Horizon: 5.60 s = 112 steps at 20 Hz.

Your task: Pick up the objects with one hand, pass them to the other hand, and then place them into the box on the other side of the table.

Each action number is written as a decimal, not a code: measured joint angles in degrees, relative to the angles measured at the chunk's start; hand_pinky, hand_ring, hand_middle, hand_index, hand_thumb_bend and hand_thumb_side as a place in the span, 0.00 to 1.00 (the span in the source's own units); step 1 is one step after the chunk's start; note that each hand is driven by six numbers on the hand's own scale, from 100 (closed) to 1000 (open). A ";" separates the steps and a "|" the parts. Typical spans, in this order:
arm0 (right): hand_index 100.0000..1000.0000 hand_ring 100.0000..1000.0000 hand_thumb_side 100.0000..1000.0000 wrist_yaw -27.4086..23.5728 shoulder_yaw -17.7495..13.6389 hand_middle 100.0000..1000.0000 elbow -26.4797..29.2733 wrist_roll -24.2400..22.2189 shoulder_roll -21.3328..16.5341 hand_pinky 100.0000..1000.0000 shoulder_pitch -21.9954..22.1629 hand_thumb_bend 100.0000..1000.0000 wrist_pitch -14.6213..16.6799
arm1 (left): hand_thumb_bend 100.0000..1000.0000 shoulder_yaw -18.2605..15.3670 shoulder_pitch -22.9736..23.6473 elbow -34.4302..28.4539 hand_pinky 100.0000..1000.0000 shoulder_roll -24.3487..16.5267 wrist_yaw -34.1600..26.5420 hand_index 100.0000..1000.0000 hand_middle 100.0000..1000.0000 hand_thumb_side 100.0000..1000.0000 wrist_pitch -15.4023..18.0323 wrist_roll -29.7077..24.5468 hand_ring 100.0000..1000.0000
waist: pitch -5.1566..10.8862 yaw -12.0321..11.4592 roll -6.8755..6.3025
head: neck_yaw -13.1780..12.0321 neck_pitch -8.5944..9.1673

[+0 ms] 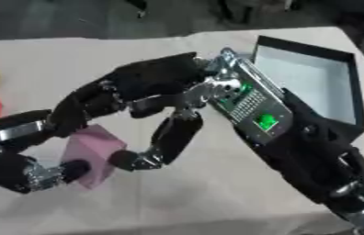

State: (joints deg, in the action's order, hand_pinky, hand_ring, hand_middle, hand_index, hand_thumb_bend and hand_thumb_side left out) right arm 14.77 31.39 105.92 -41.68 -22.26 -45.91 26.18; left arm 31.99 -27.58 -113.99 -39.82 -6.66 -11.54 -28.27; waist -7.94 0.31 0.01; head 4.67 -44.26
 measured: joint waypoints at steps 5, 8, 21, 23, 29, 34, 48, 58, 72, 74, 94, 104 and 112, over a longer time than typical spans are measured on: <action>1.00 0.89 0.17 0.63 0.14 0.90 -0.62 0.26 0.26 0.87 0.01 0.00 0.26 | 0.00 -0.01 -0.03 0.11 0.82 0.00 -0.16 0.64 0.44 0.53 0.08 -0.08 0.48 | 0.00 -0.02 0.05 | 0.00 0.00; 1.00 0.88 0.18 0.90 0.15 0.82 -0.78 0.32 0.30 0.88 0.03 0.00 0.32 | 0.00 -0.23 -0.08 0.14 0.82 0.04 -0.39 0.64 0.44 0.53 0.15 0.02 0.48 | 0.00 -0.07 0.06 | 0.03 0.00; 0.96 0.75 0.14 -0.39 -1.70 0.46 -1.05 1.11 0.96 0.82 0.58 0.00 1.12 | 0.00 -0.87 -0.70 0.38 0.81 1.05 -3.10 0.65 0.44 0.55 0.28 0.73 0.48 | 0.00 -0.22 0.06 | 0.52 0.00; 0.93 0.71 0.13 -1.23 -2.03 0.39 -1.05 1.67 1.01 0.80 0.75 0.00 1.68 | 0.00 -0.88 -0.79 0.24 0.81 1.20 -3.50 0.66 0.45 0.58 0.29 0.74 0.49 | 0.00 -0.22 0.06 | 0.54 0.00; 0.90 0.65 0.12 -3.81 -2.65 0.30 -1.41 3.97 1.01 0.76 1.08 0.00 3.97 | 0.00 -0.91 -0.96 -0.26 0.80 1.51 -4.31 0.72 0.49 0.83 0.46 0.59 0.52 | 0.00 -0.19 0.04 | 0.69 0.00; 0.89 0.65 0.11 -4.28 -2.71 0.29 -1.78 5.02 1.01 0.76 1.08 0.00 5.02 | 0.12 -0.90 -0.96 -0.29 0.80 1.52 -5.13 0.77 0.55 1.00 0.96 0.09 0.57 | -0.01 -0.19 0.05 | 0.88 0.00; 0.89 0.64 0.11 -4.38 -2.35 0.28 -2.60 5.75 1.56 0.75 1.33 0.00 5.75 | 0.30 -1.63 -0.50 0.11 0.78 1.93 -9.75 0.79 0.61 1.00 -0.01 1.24 0.60 | -0.04 -0.07 0.11 | 1.48 0.00; 0.88 0.64 0.11 -3.95 -5.20 0.29 -1.65 7.13 -0.65 0.74 3.82 0.00 7.13 | 0.10 -13.86 1.55 2.56 0.75 2.53 -12.09 0.79 0.61 1.00 -5.83 9.53 0.60 | -0.09 0.03 0.42 | 2.30 0.00; 0.88 0.66 0.00 0.65 -23.28 0.33 -12.73 14.89 -15.26 0.69 12.91 0.00 0.55 | 0.00 -26.03 15.74 0.91 0.74 4.20 -5.57 0.77 0.59 0.85 -1.31 21.59 0.57 | -0.08 1.03 0.20 | 12.44 0.00; 0.89 0.68 0.13 2.32 -26.13 0.37 -15.54 16.62 -16.60 0.69 13.26 0.00 -1.17 | 0.00 -26.41 17.35 0.74 0.74 5.16 -3.85 0.77 0.59 0.86 0.35 23.30 0.57 | -0.08 0.71 0.09 | 13.96 0.00; 1.00 0.87 0.31 19.67 -31.92 0.90 -44.01 23.15 -18.40 0.88 7.70 0.00 -17.89 | 0.00 -22.01 19.57 0.45 0.74 11.05 7.26 0.78 0.59 0.85 6.81 32.07 0.57 | -0.65 -4.20 -0.15 | 23.21 0.00; 1.00 0.86 0.11 28.62 -25.86 0.91 -53.54 27.86 -17.14 0.86 2.46 0.00 -11.96 | 0.00 -22.20 19.63 0.45 0.75 10.30 9.70 0.78 0.61 0.78 6.66 30.92 0.59 | -0.53 -3.71 0.01 | 21.20 0.00; 0.99 0.82 0.00 32.98 -26.80 0.84 -26.58 43.41 -14.80 0.85 12.27 0.02 3.35 | 0.00 -24.25 17.43 0.43 0.79 -0.86 22.54 0.81 0.70 0.39 10.00 27.76 0.67 | -0.36 -2.12 -1.46 | 2.06 -0.01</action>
State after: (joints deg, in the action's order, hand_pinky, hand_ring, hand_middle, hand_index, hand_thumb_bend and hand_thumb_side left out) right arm 47.75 4.58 79.35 1.73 -37.06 -33.64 29.53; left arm 7.74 -10.16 -113.56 -40.67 15.88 -1.55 -0.52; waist -8.31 -1.81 -1.45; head 6.74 -44.27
